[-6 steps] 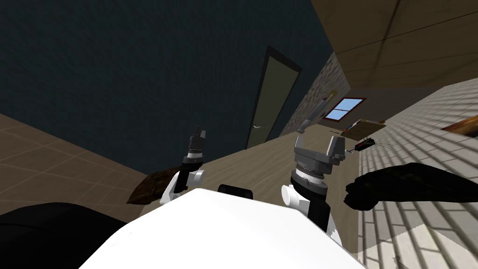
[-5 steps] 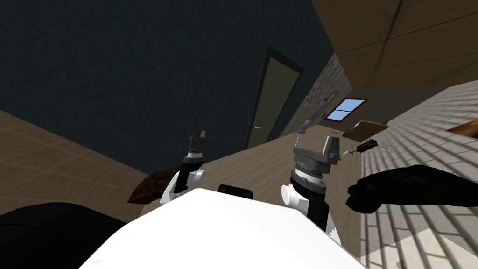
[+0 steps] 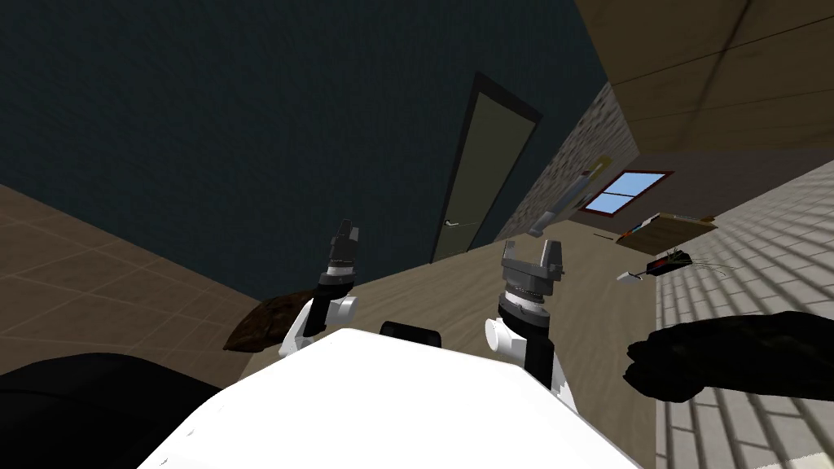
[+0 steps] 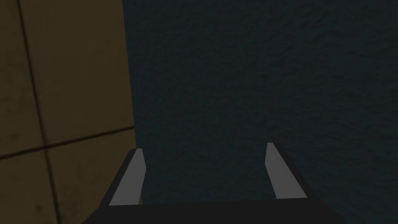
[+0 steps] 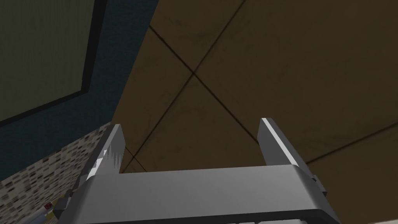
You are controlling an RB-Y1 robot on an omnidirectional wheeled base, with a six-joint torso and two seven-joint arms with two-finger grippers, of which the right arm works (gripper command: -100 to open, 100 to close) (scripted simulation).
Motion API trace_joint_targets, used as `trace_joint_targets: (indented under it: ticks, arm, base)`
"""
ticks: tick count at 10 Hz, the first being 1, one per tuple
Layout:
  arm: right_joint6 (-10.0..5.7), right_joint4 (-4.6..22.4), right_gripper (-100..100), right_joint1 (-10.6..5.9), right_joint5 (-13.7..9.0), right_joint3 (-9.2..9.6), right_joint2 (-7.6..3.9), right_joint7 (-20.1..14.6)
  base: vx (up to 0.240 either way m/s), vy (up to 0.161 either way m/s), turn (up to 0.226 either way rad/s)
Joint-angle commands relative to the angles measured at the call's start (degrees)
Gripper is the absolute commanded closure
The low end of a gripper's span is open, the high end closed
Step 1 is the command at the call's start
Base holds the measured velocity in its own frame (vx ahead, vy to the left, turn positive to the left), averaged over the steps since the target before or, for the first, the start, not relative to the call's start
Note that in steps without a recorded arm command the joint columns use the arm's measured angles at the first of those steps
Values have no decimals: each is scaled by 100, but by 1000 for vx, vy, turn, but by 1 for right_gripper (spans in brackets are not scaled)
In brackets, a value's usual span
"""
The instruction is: Pull the door open
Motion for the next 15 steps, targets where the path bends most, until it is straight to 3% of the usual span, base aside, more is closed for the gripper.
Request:
trace_joint_targets:
  ticks: [1, 8, 15]
  arm:
    - [-61, 197, -100, -21, -50, 24, -38, 12]
    - [-166, 965, -100, -258, -233, 104, -166, 60]
    - [-298, 1923, -100, -554, -463, 203, -306, 121]
  base:
    - [85, -72, 81]
    - [77, -57, 78]
    - [86, -73, 98]
